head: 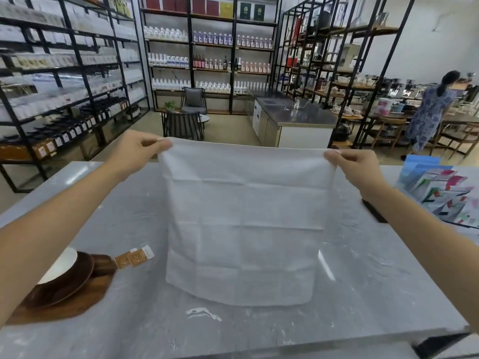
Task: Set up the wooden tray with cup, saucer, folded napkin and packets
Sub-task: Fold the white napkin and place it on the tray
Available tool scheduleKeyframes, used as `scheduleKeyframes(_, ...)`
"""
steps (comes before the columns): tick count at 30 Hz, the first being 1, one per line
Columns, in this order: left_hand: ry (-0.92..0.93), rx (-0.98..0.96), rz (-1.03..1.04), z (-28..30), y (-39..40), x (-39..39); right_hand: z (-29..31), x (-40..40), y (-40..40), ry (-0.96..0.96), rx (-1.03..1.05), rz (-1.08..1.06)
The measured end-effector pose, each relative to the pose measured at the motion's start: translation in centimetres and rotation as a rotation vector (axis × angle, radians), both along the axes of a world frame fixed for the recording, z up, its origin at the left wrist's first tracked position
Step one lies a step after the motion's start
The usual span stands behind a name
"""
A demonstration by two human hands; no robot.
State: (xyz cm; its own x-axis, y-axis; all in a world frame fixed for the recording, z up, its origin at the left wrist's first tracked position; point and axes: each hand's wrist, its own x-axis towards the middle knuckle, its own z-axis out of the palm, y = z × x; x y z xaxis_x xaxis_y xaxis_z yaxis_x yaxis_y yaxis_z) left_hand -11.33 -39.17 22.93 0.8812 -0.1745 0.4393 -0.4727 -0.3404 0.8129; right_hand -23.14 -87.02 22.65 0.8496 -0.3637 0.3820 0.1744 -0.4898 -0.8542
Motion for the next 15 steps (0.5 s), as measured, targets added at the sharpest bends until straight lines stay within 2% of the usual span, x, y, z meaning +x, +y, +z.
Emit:
scheduleKeyframes(3,-0.048,-0.101,0.027,0.2,0.0,0.7,1.0,0.5,0.2,-0.08,-0.018,-0.018)
scheduleKeyframes(7,-0.048,-0.223,-0.002,-0.2,1.0,-0.3,1.4,-0.7,-0.1,-0.077,-0.072,0.033)
scheduleKeyframes(15,-0.008,-0.131,-0.095,-2.1,3.8,-5.1,-1.6,-5.7,-0.4,-0.069,-0.049,0.132)
